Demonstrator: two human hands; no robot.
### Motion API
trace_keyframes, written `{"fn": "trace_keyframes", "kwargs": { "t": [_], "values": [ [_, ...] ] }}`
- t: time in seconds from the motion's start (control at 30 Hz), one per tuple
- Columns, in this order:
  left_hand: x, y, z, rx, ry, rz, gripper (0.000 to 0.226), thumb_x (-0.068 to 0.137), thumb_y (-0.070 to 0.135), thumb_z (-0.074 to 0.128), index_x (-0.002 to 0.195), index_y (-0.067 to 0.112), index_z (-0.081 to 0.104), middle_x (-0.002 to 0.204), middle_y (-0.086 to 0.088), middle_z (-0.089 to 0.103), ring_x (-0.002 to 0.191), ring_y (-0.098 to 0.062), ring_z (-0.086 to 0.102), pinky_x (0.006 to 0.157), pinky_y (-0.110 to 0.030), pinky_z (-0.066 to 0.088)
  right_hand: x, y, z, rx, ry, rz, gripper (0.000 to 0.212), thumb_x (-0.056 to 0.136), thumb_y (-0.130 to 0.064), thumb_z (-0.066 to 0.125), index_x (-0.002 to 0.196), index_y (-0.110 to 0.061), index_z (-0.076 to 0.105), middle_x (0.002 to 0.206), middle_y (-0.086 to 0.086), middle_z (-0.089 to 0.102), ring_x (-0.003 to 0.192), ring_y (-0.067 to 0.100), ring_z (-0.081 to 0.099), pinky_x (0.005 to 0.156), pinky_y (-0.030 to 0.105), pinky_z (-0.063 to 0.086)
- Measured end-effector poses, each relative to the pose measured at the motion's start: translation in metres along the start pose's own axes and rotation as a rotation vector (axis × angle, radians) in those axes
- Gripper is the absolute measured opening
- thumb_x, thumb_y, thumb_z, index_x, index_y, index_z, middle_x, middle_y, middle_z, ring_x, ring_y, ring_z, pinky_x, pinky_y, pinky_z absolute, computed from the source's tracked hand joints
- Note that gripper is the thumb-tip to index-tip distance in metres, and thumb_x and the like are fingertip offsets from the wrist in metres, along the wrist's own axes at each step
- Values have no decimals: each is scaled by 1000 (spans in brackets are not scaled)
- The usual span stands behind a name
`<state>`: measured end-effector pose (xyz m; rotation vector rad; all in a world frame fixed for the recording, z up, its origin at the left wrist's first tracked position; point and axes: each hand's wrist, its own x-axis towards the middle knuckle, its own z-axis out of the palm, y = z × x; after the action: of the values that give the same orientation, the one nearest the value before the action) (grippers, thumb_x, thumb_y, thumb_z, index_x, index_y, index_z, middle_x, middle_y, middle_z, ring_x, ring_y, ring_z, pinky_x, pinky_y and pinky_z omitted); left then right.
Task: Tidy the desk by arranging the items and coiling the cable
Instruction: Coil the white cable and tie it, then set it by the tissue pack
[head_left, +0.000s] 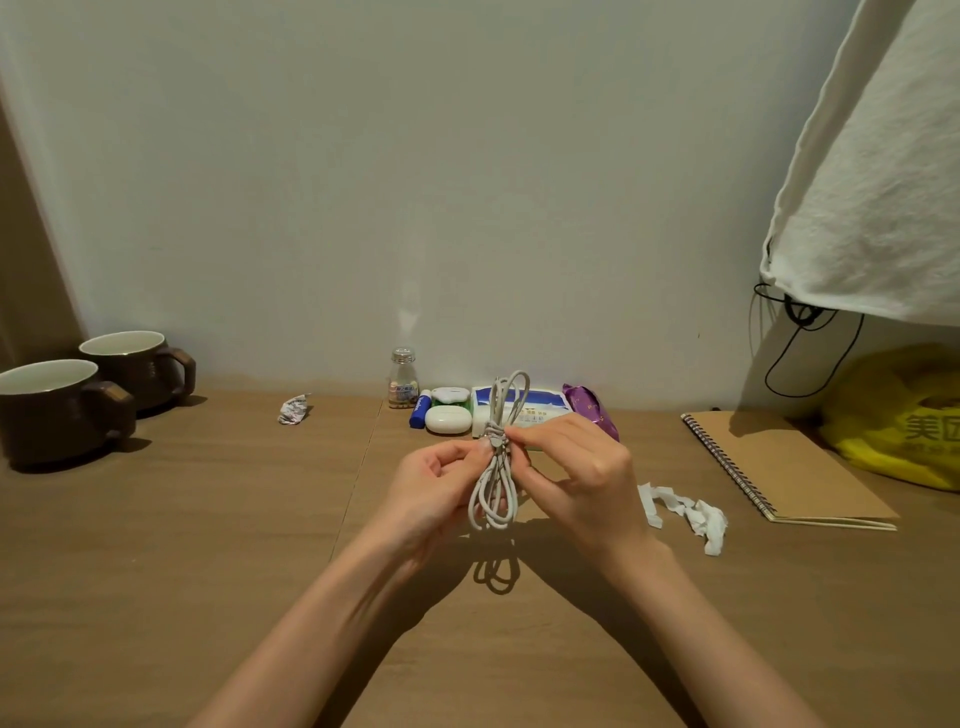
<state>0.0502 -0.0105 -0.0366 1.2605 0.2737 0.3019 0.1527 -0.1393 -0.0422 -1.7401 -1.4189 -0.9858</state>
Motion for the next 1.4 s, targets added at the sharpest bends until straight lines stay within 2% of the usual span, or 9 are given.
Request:
{"fn": "trace_keyframes", "kwargs": {
  "t": [0.33, 0.43, 0.57, 0.77, 0.87, 1.0, 1.13, 1.27, 1.4],
  "values": [
    [2, -2, -2, 113, -24, -6, 19, 90, 20, 57, 100, 8, 68, 86, -11, 73, 71, -19, 70, 62, -26, 57, 1, 5, -5, 67, -97, 68, 21, 87, -21, 60, 97, -8, 73, 87, 2, 70, 80, 12, 60, 67, 28, 53],
    [1, -1, -4, 117, -74, -29, 20, 90, 20, 56, 101, 8, 67, 90, -15, 72, 77, -24, 69, 70, -33, 57, 1, 6, -8, 109, -135, 88, 21, 86, -23, 59, 94, -10, 73, 84, 2, 69, 78, 14, 60, 63, 32, 55],
    [1, 3, -9, 120, -97, -21, 25, 89, 21, 57, 104, 3, 67, 90, -18, 72, 74, -23, 70, 64, -27, 58, 2, 5, -9, 137, -240, 98, 10, 81, -13, 70, 90, -12, 74, 83, 0, 67, 75, 9, 59, 61, 25, 56],
    [4, 2, -12, 89, -106, -61, 26, 89, 25, 58, 101, 6, 70, 79, -13, 72, 70, -20, 69, 56, -25, 56, 5, 0, -6, 268, -177, 360, 19, 77, -12, 76, 88, -27, 70, 79, -19, 65, 76, 2, 64, 59, 20, 56],
    [5, 2, -12, 38, -110, -93, 27, 89, 24, 58, 102, 3, 68, 79, -12, 72, 69, -20, 70, 57, -25, 56, 4, -3, -3, 312, -122, 474, 20, 76, -14, 78, 86, -27, 66, 79, -19, 66, 79, 3, 65, 61, 17, 55],
    [7, 1, -10, -34, -55, -124, 26, 90, 19, 57, 106, 0, 64, 78, -12, 72, 67, -20, 70, 55, -26, 57, 0, -3, 0, 205, -174, 287, 18, 80, -10, 73, 95, -20, 75, 89, -10, 71, 82, 5, 65, 66, 18, 56],
    [9, 1, -16, -66, 26, -124, 24, 91, 17, 56, 108, 1, 62, 83, -11, 72, 65, -18, 70, 56, -26, 58, -2, -3, 5, 106, -211, 209, 21, 82, -16, 71, 103, -21, 74, 98, -7, 72, 93, 6, 60, 76, 22, 54],
    [10, 0, -19, 226, 60, -46, 19, 93, 23, 54, 102, 9, 64, 80, -5, 68, 60, -11, 66, 52, -22, 54, -1, 1, 3, -66, -94, 92, 28, 82, -18, 71, 110, -20, 70, 108, -6, 68, 100, 14, 51, 84, 19, 43],
    [12, -5, -22, 442, 9, 65, 19, 94, 26, 53, 103, 15, 64, 91, -5, 66, 66, -10, 64, 60, -21, 54, -3, 9, 4, -168, -316, 65, 35, 86, -33, 64, 121, -27, 64, 119, -9, 65, 114, 15, 51, 98, 34, 41]
  ]
}}
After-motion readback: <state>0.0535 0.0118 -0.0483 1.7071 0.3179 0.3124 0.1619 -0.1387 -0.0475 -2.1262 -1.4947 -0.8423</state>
